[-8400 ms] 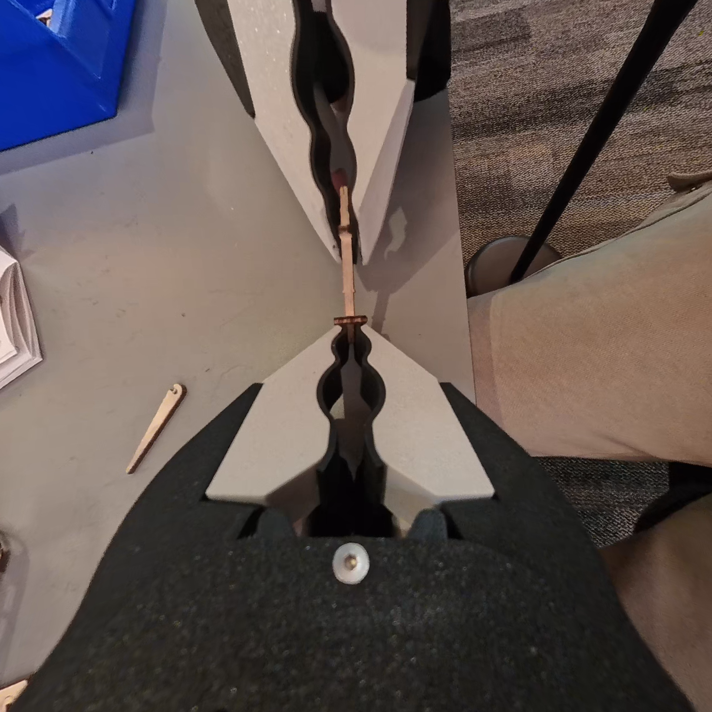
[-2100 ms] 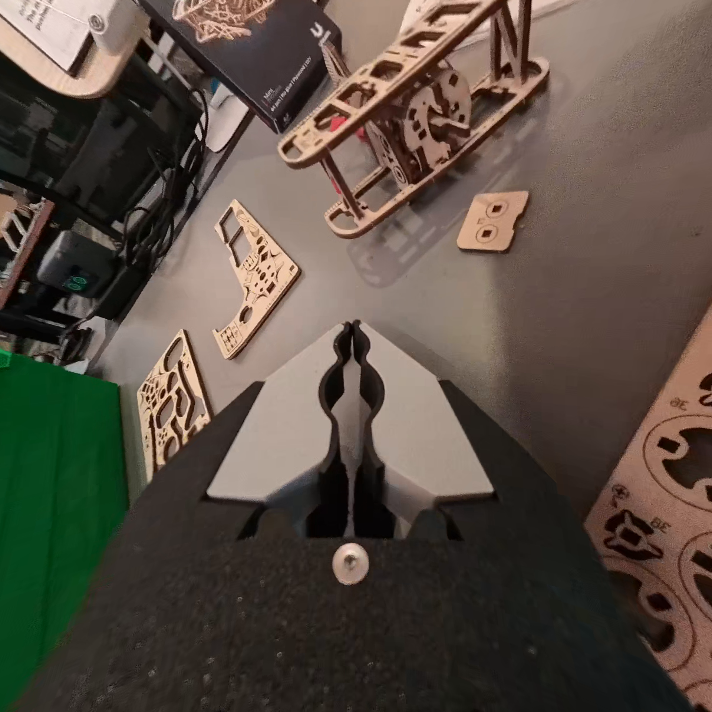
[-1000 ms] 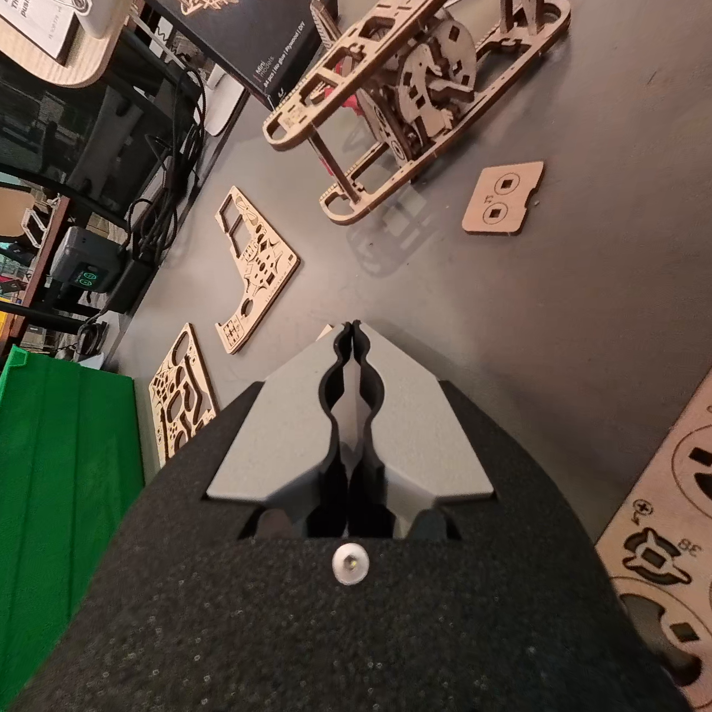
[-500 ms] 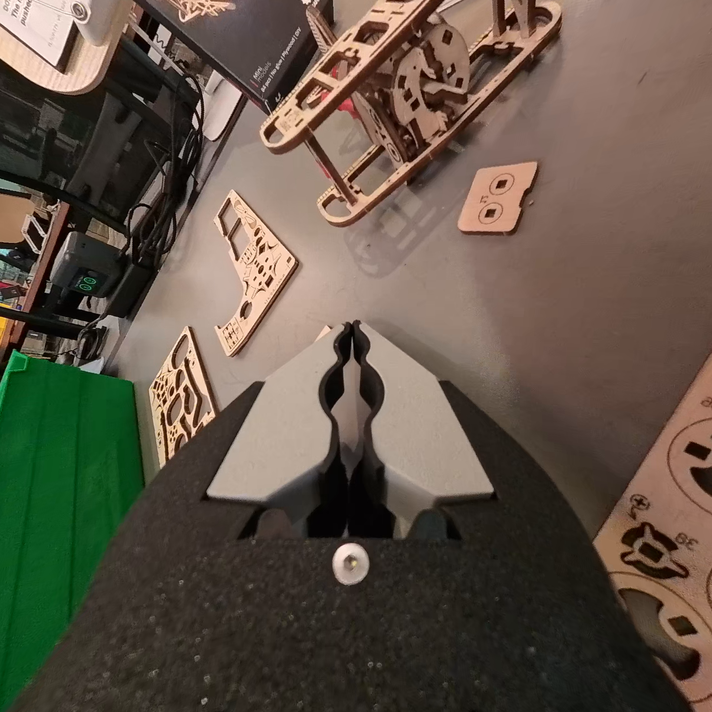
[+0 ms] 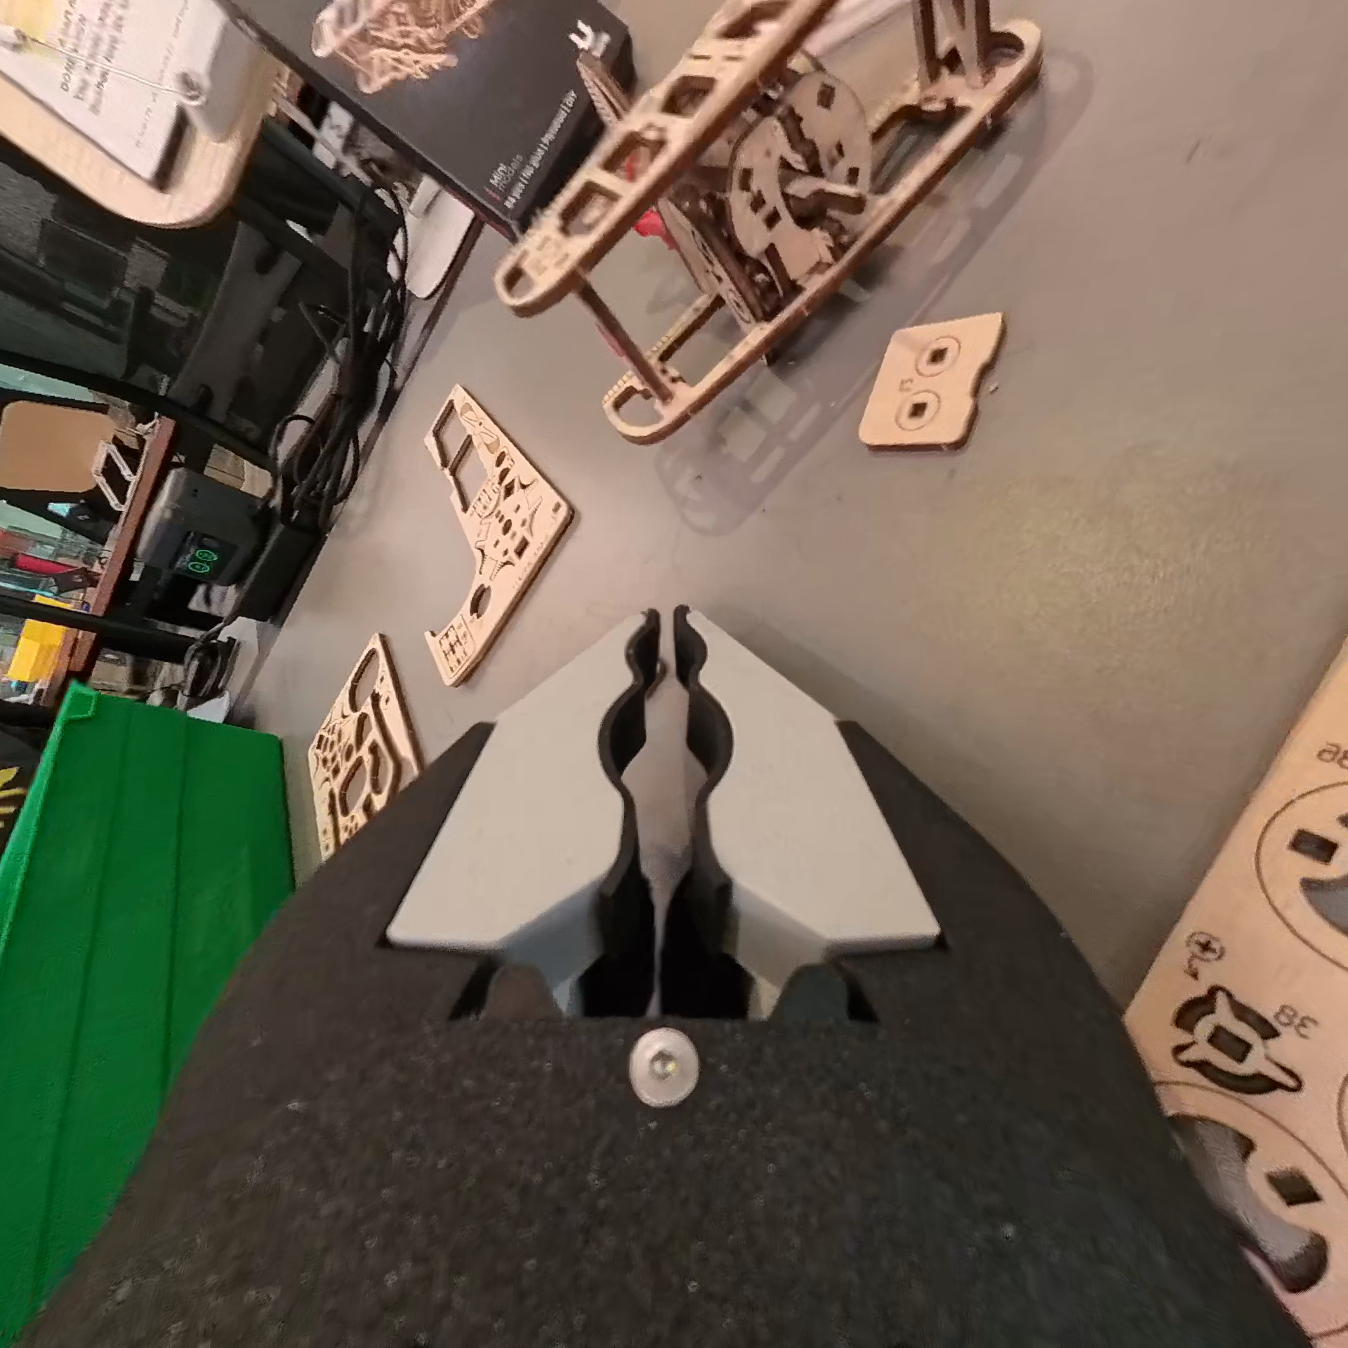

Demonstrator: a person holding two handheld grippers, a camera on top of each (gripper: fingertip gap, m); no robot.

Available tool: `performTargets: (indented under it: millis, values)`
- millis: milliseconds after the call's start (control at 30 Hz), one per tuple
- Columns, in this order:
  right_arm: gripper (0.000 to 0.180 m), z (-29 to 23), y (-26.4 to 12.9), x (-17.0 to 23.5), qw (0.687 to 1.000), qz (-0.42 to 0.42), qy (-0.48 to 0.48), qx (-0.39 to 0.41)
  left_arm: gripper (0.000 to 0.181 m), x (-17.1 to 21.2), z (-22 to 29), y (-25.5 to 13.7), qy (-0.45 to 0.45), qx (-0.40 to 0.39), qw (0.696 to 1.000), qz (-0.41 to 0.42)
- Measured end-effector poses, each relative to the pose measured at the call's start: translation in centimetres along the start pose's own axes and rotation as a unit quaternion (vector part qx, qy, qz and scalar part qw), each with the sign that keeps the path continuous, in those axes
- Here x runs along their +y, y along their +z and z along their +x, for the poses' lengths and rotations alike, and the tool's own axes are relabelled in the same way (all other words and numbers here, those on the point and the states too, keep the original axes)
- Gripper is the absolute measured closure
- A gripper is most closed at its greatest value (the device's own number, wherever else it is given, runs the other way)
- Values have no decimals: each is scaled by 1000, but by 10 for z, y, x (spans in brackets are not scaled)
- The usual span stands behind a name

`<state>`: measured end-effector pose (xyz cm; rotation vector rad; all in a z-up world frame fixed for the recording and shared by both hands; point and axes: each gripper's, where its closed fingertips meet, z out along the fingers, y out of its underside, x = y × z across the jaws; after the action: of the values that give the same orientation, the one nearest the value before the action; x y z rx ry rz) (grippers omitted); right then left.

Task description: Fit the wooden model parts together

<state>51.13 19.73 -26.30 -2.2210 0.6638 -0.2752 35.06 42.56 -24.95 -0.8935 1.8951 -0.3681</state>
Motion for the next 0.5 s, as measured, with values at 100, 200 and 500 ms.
performTargets:
  millis: [100,200,500]
  values:
    - [87,1,0,0,1000,1,3,1,167,-6,-18,-5,-63,-26,997,24]
    - [87,1,0,0,1000,1,4,2,135,-34,-23,-13,-108,5,994,36]
    - [88,2,0,0,1000,1,4,3,90,-91,17,-10,219,120,968,1]
